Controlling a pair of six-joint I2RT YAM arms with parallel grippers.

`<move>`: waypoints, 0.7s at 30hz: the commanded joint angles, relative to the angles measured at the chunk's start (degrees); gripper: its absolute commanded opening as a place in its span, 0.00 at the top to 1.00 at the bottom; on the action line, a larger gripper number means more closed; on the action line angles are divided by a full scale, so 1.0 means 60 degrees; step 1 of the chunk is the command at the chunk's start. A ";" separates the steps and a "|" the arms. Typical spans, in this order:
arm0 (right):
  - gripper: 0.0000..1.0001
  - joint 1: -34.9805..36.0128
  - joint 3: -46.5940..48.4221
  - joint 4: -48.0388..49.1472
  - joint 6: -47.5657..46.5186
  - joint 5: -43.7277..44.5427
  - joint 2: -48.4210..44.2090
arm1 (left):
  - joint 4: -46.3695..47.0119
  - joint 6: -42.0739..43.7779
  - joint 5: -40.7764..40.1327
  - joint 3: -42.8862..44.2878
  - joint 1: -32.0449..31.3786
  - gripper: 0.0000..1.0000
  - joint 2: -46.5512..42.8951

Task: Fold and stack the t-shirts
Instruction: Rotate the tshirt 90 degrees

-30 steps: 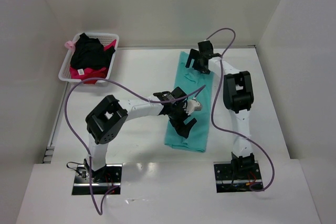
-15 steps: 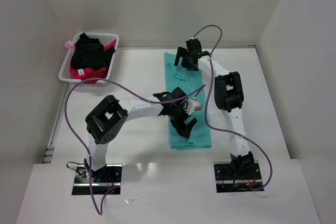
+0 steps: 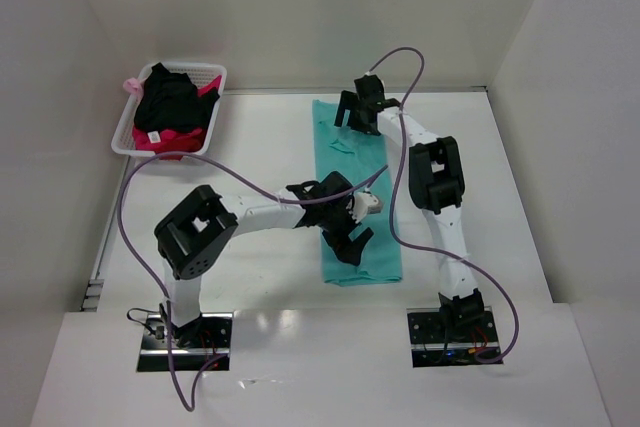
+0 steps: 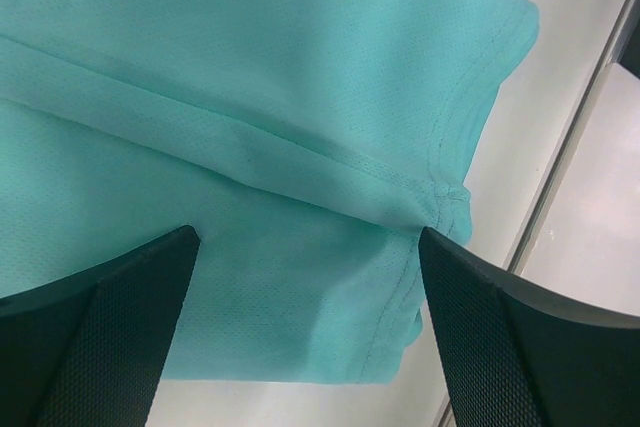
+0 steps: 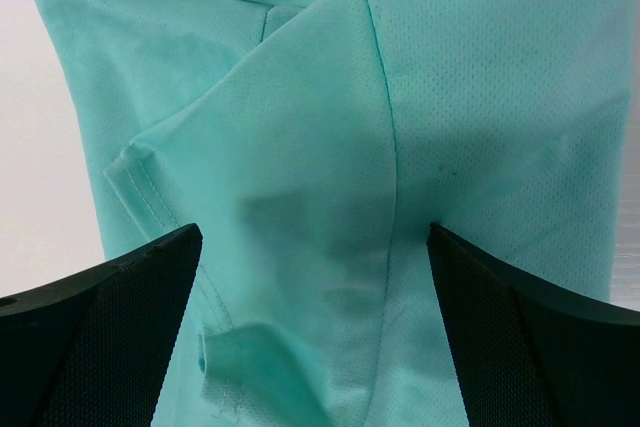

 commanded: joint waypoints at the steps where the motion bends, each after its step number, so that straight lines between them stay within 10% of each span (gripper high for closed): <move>1: 0.00 0.0028 -0.0413 -0.0118 -0.0203 0.0525 -0.0434 | -0.1787 -0.0433 -0.0700 -0.0841 -0.0087 0.00 0.0392; 21: 0.00 -0.0235 -0.0092 -0.0118 -0.0584 0.0188 -0.2143 | -0.1993 -0.0521 -0.1520 -0.0007 0.0089 0.00 -0.1216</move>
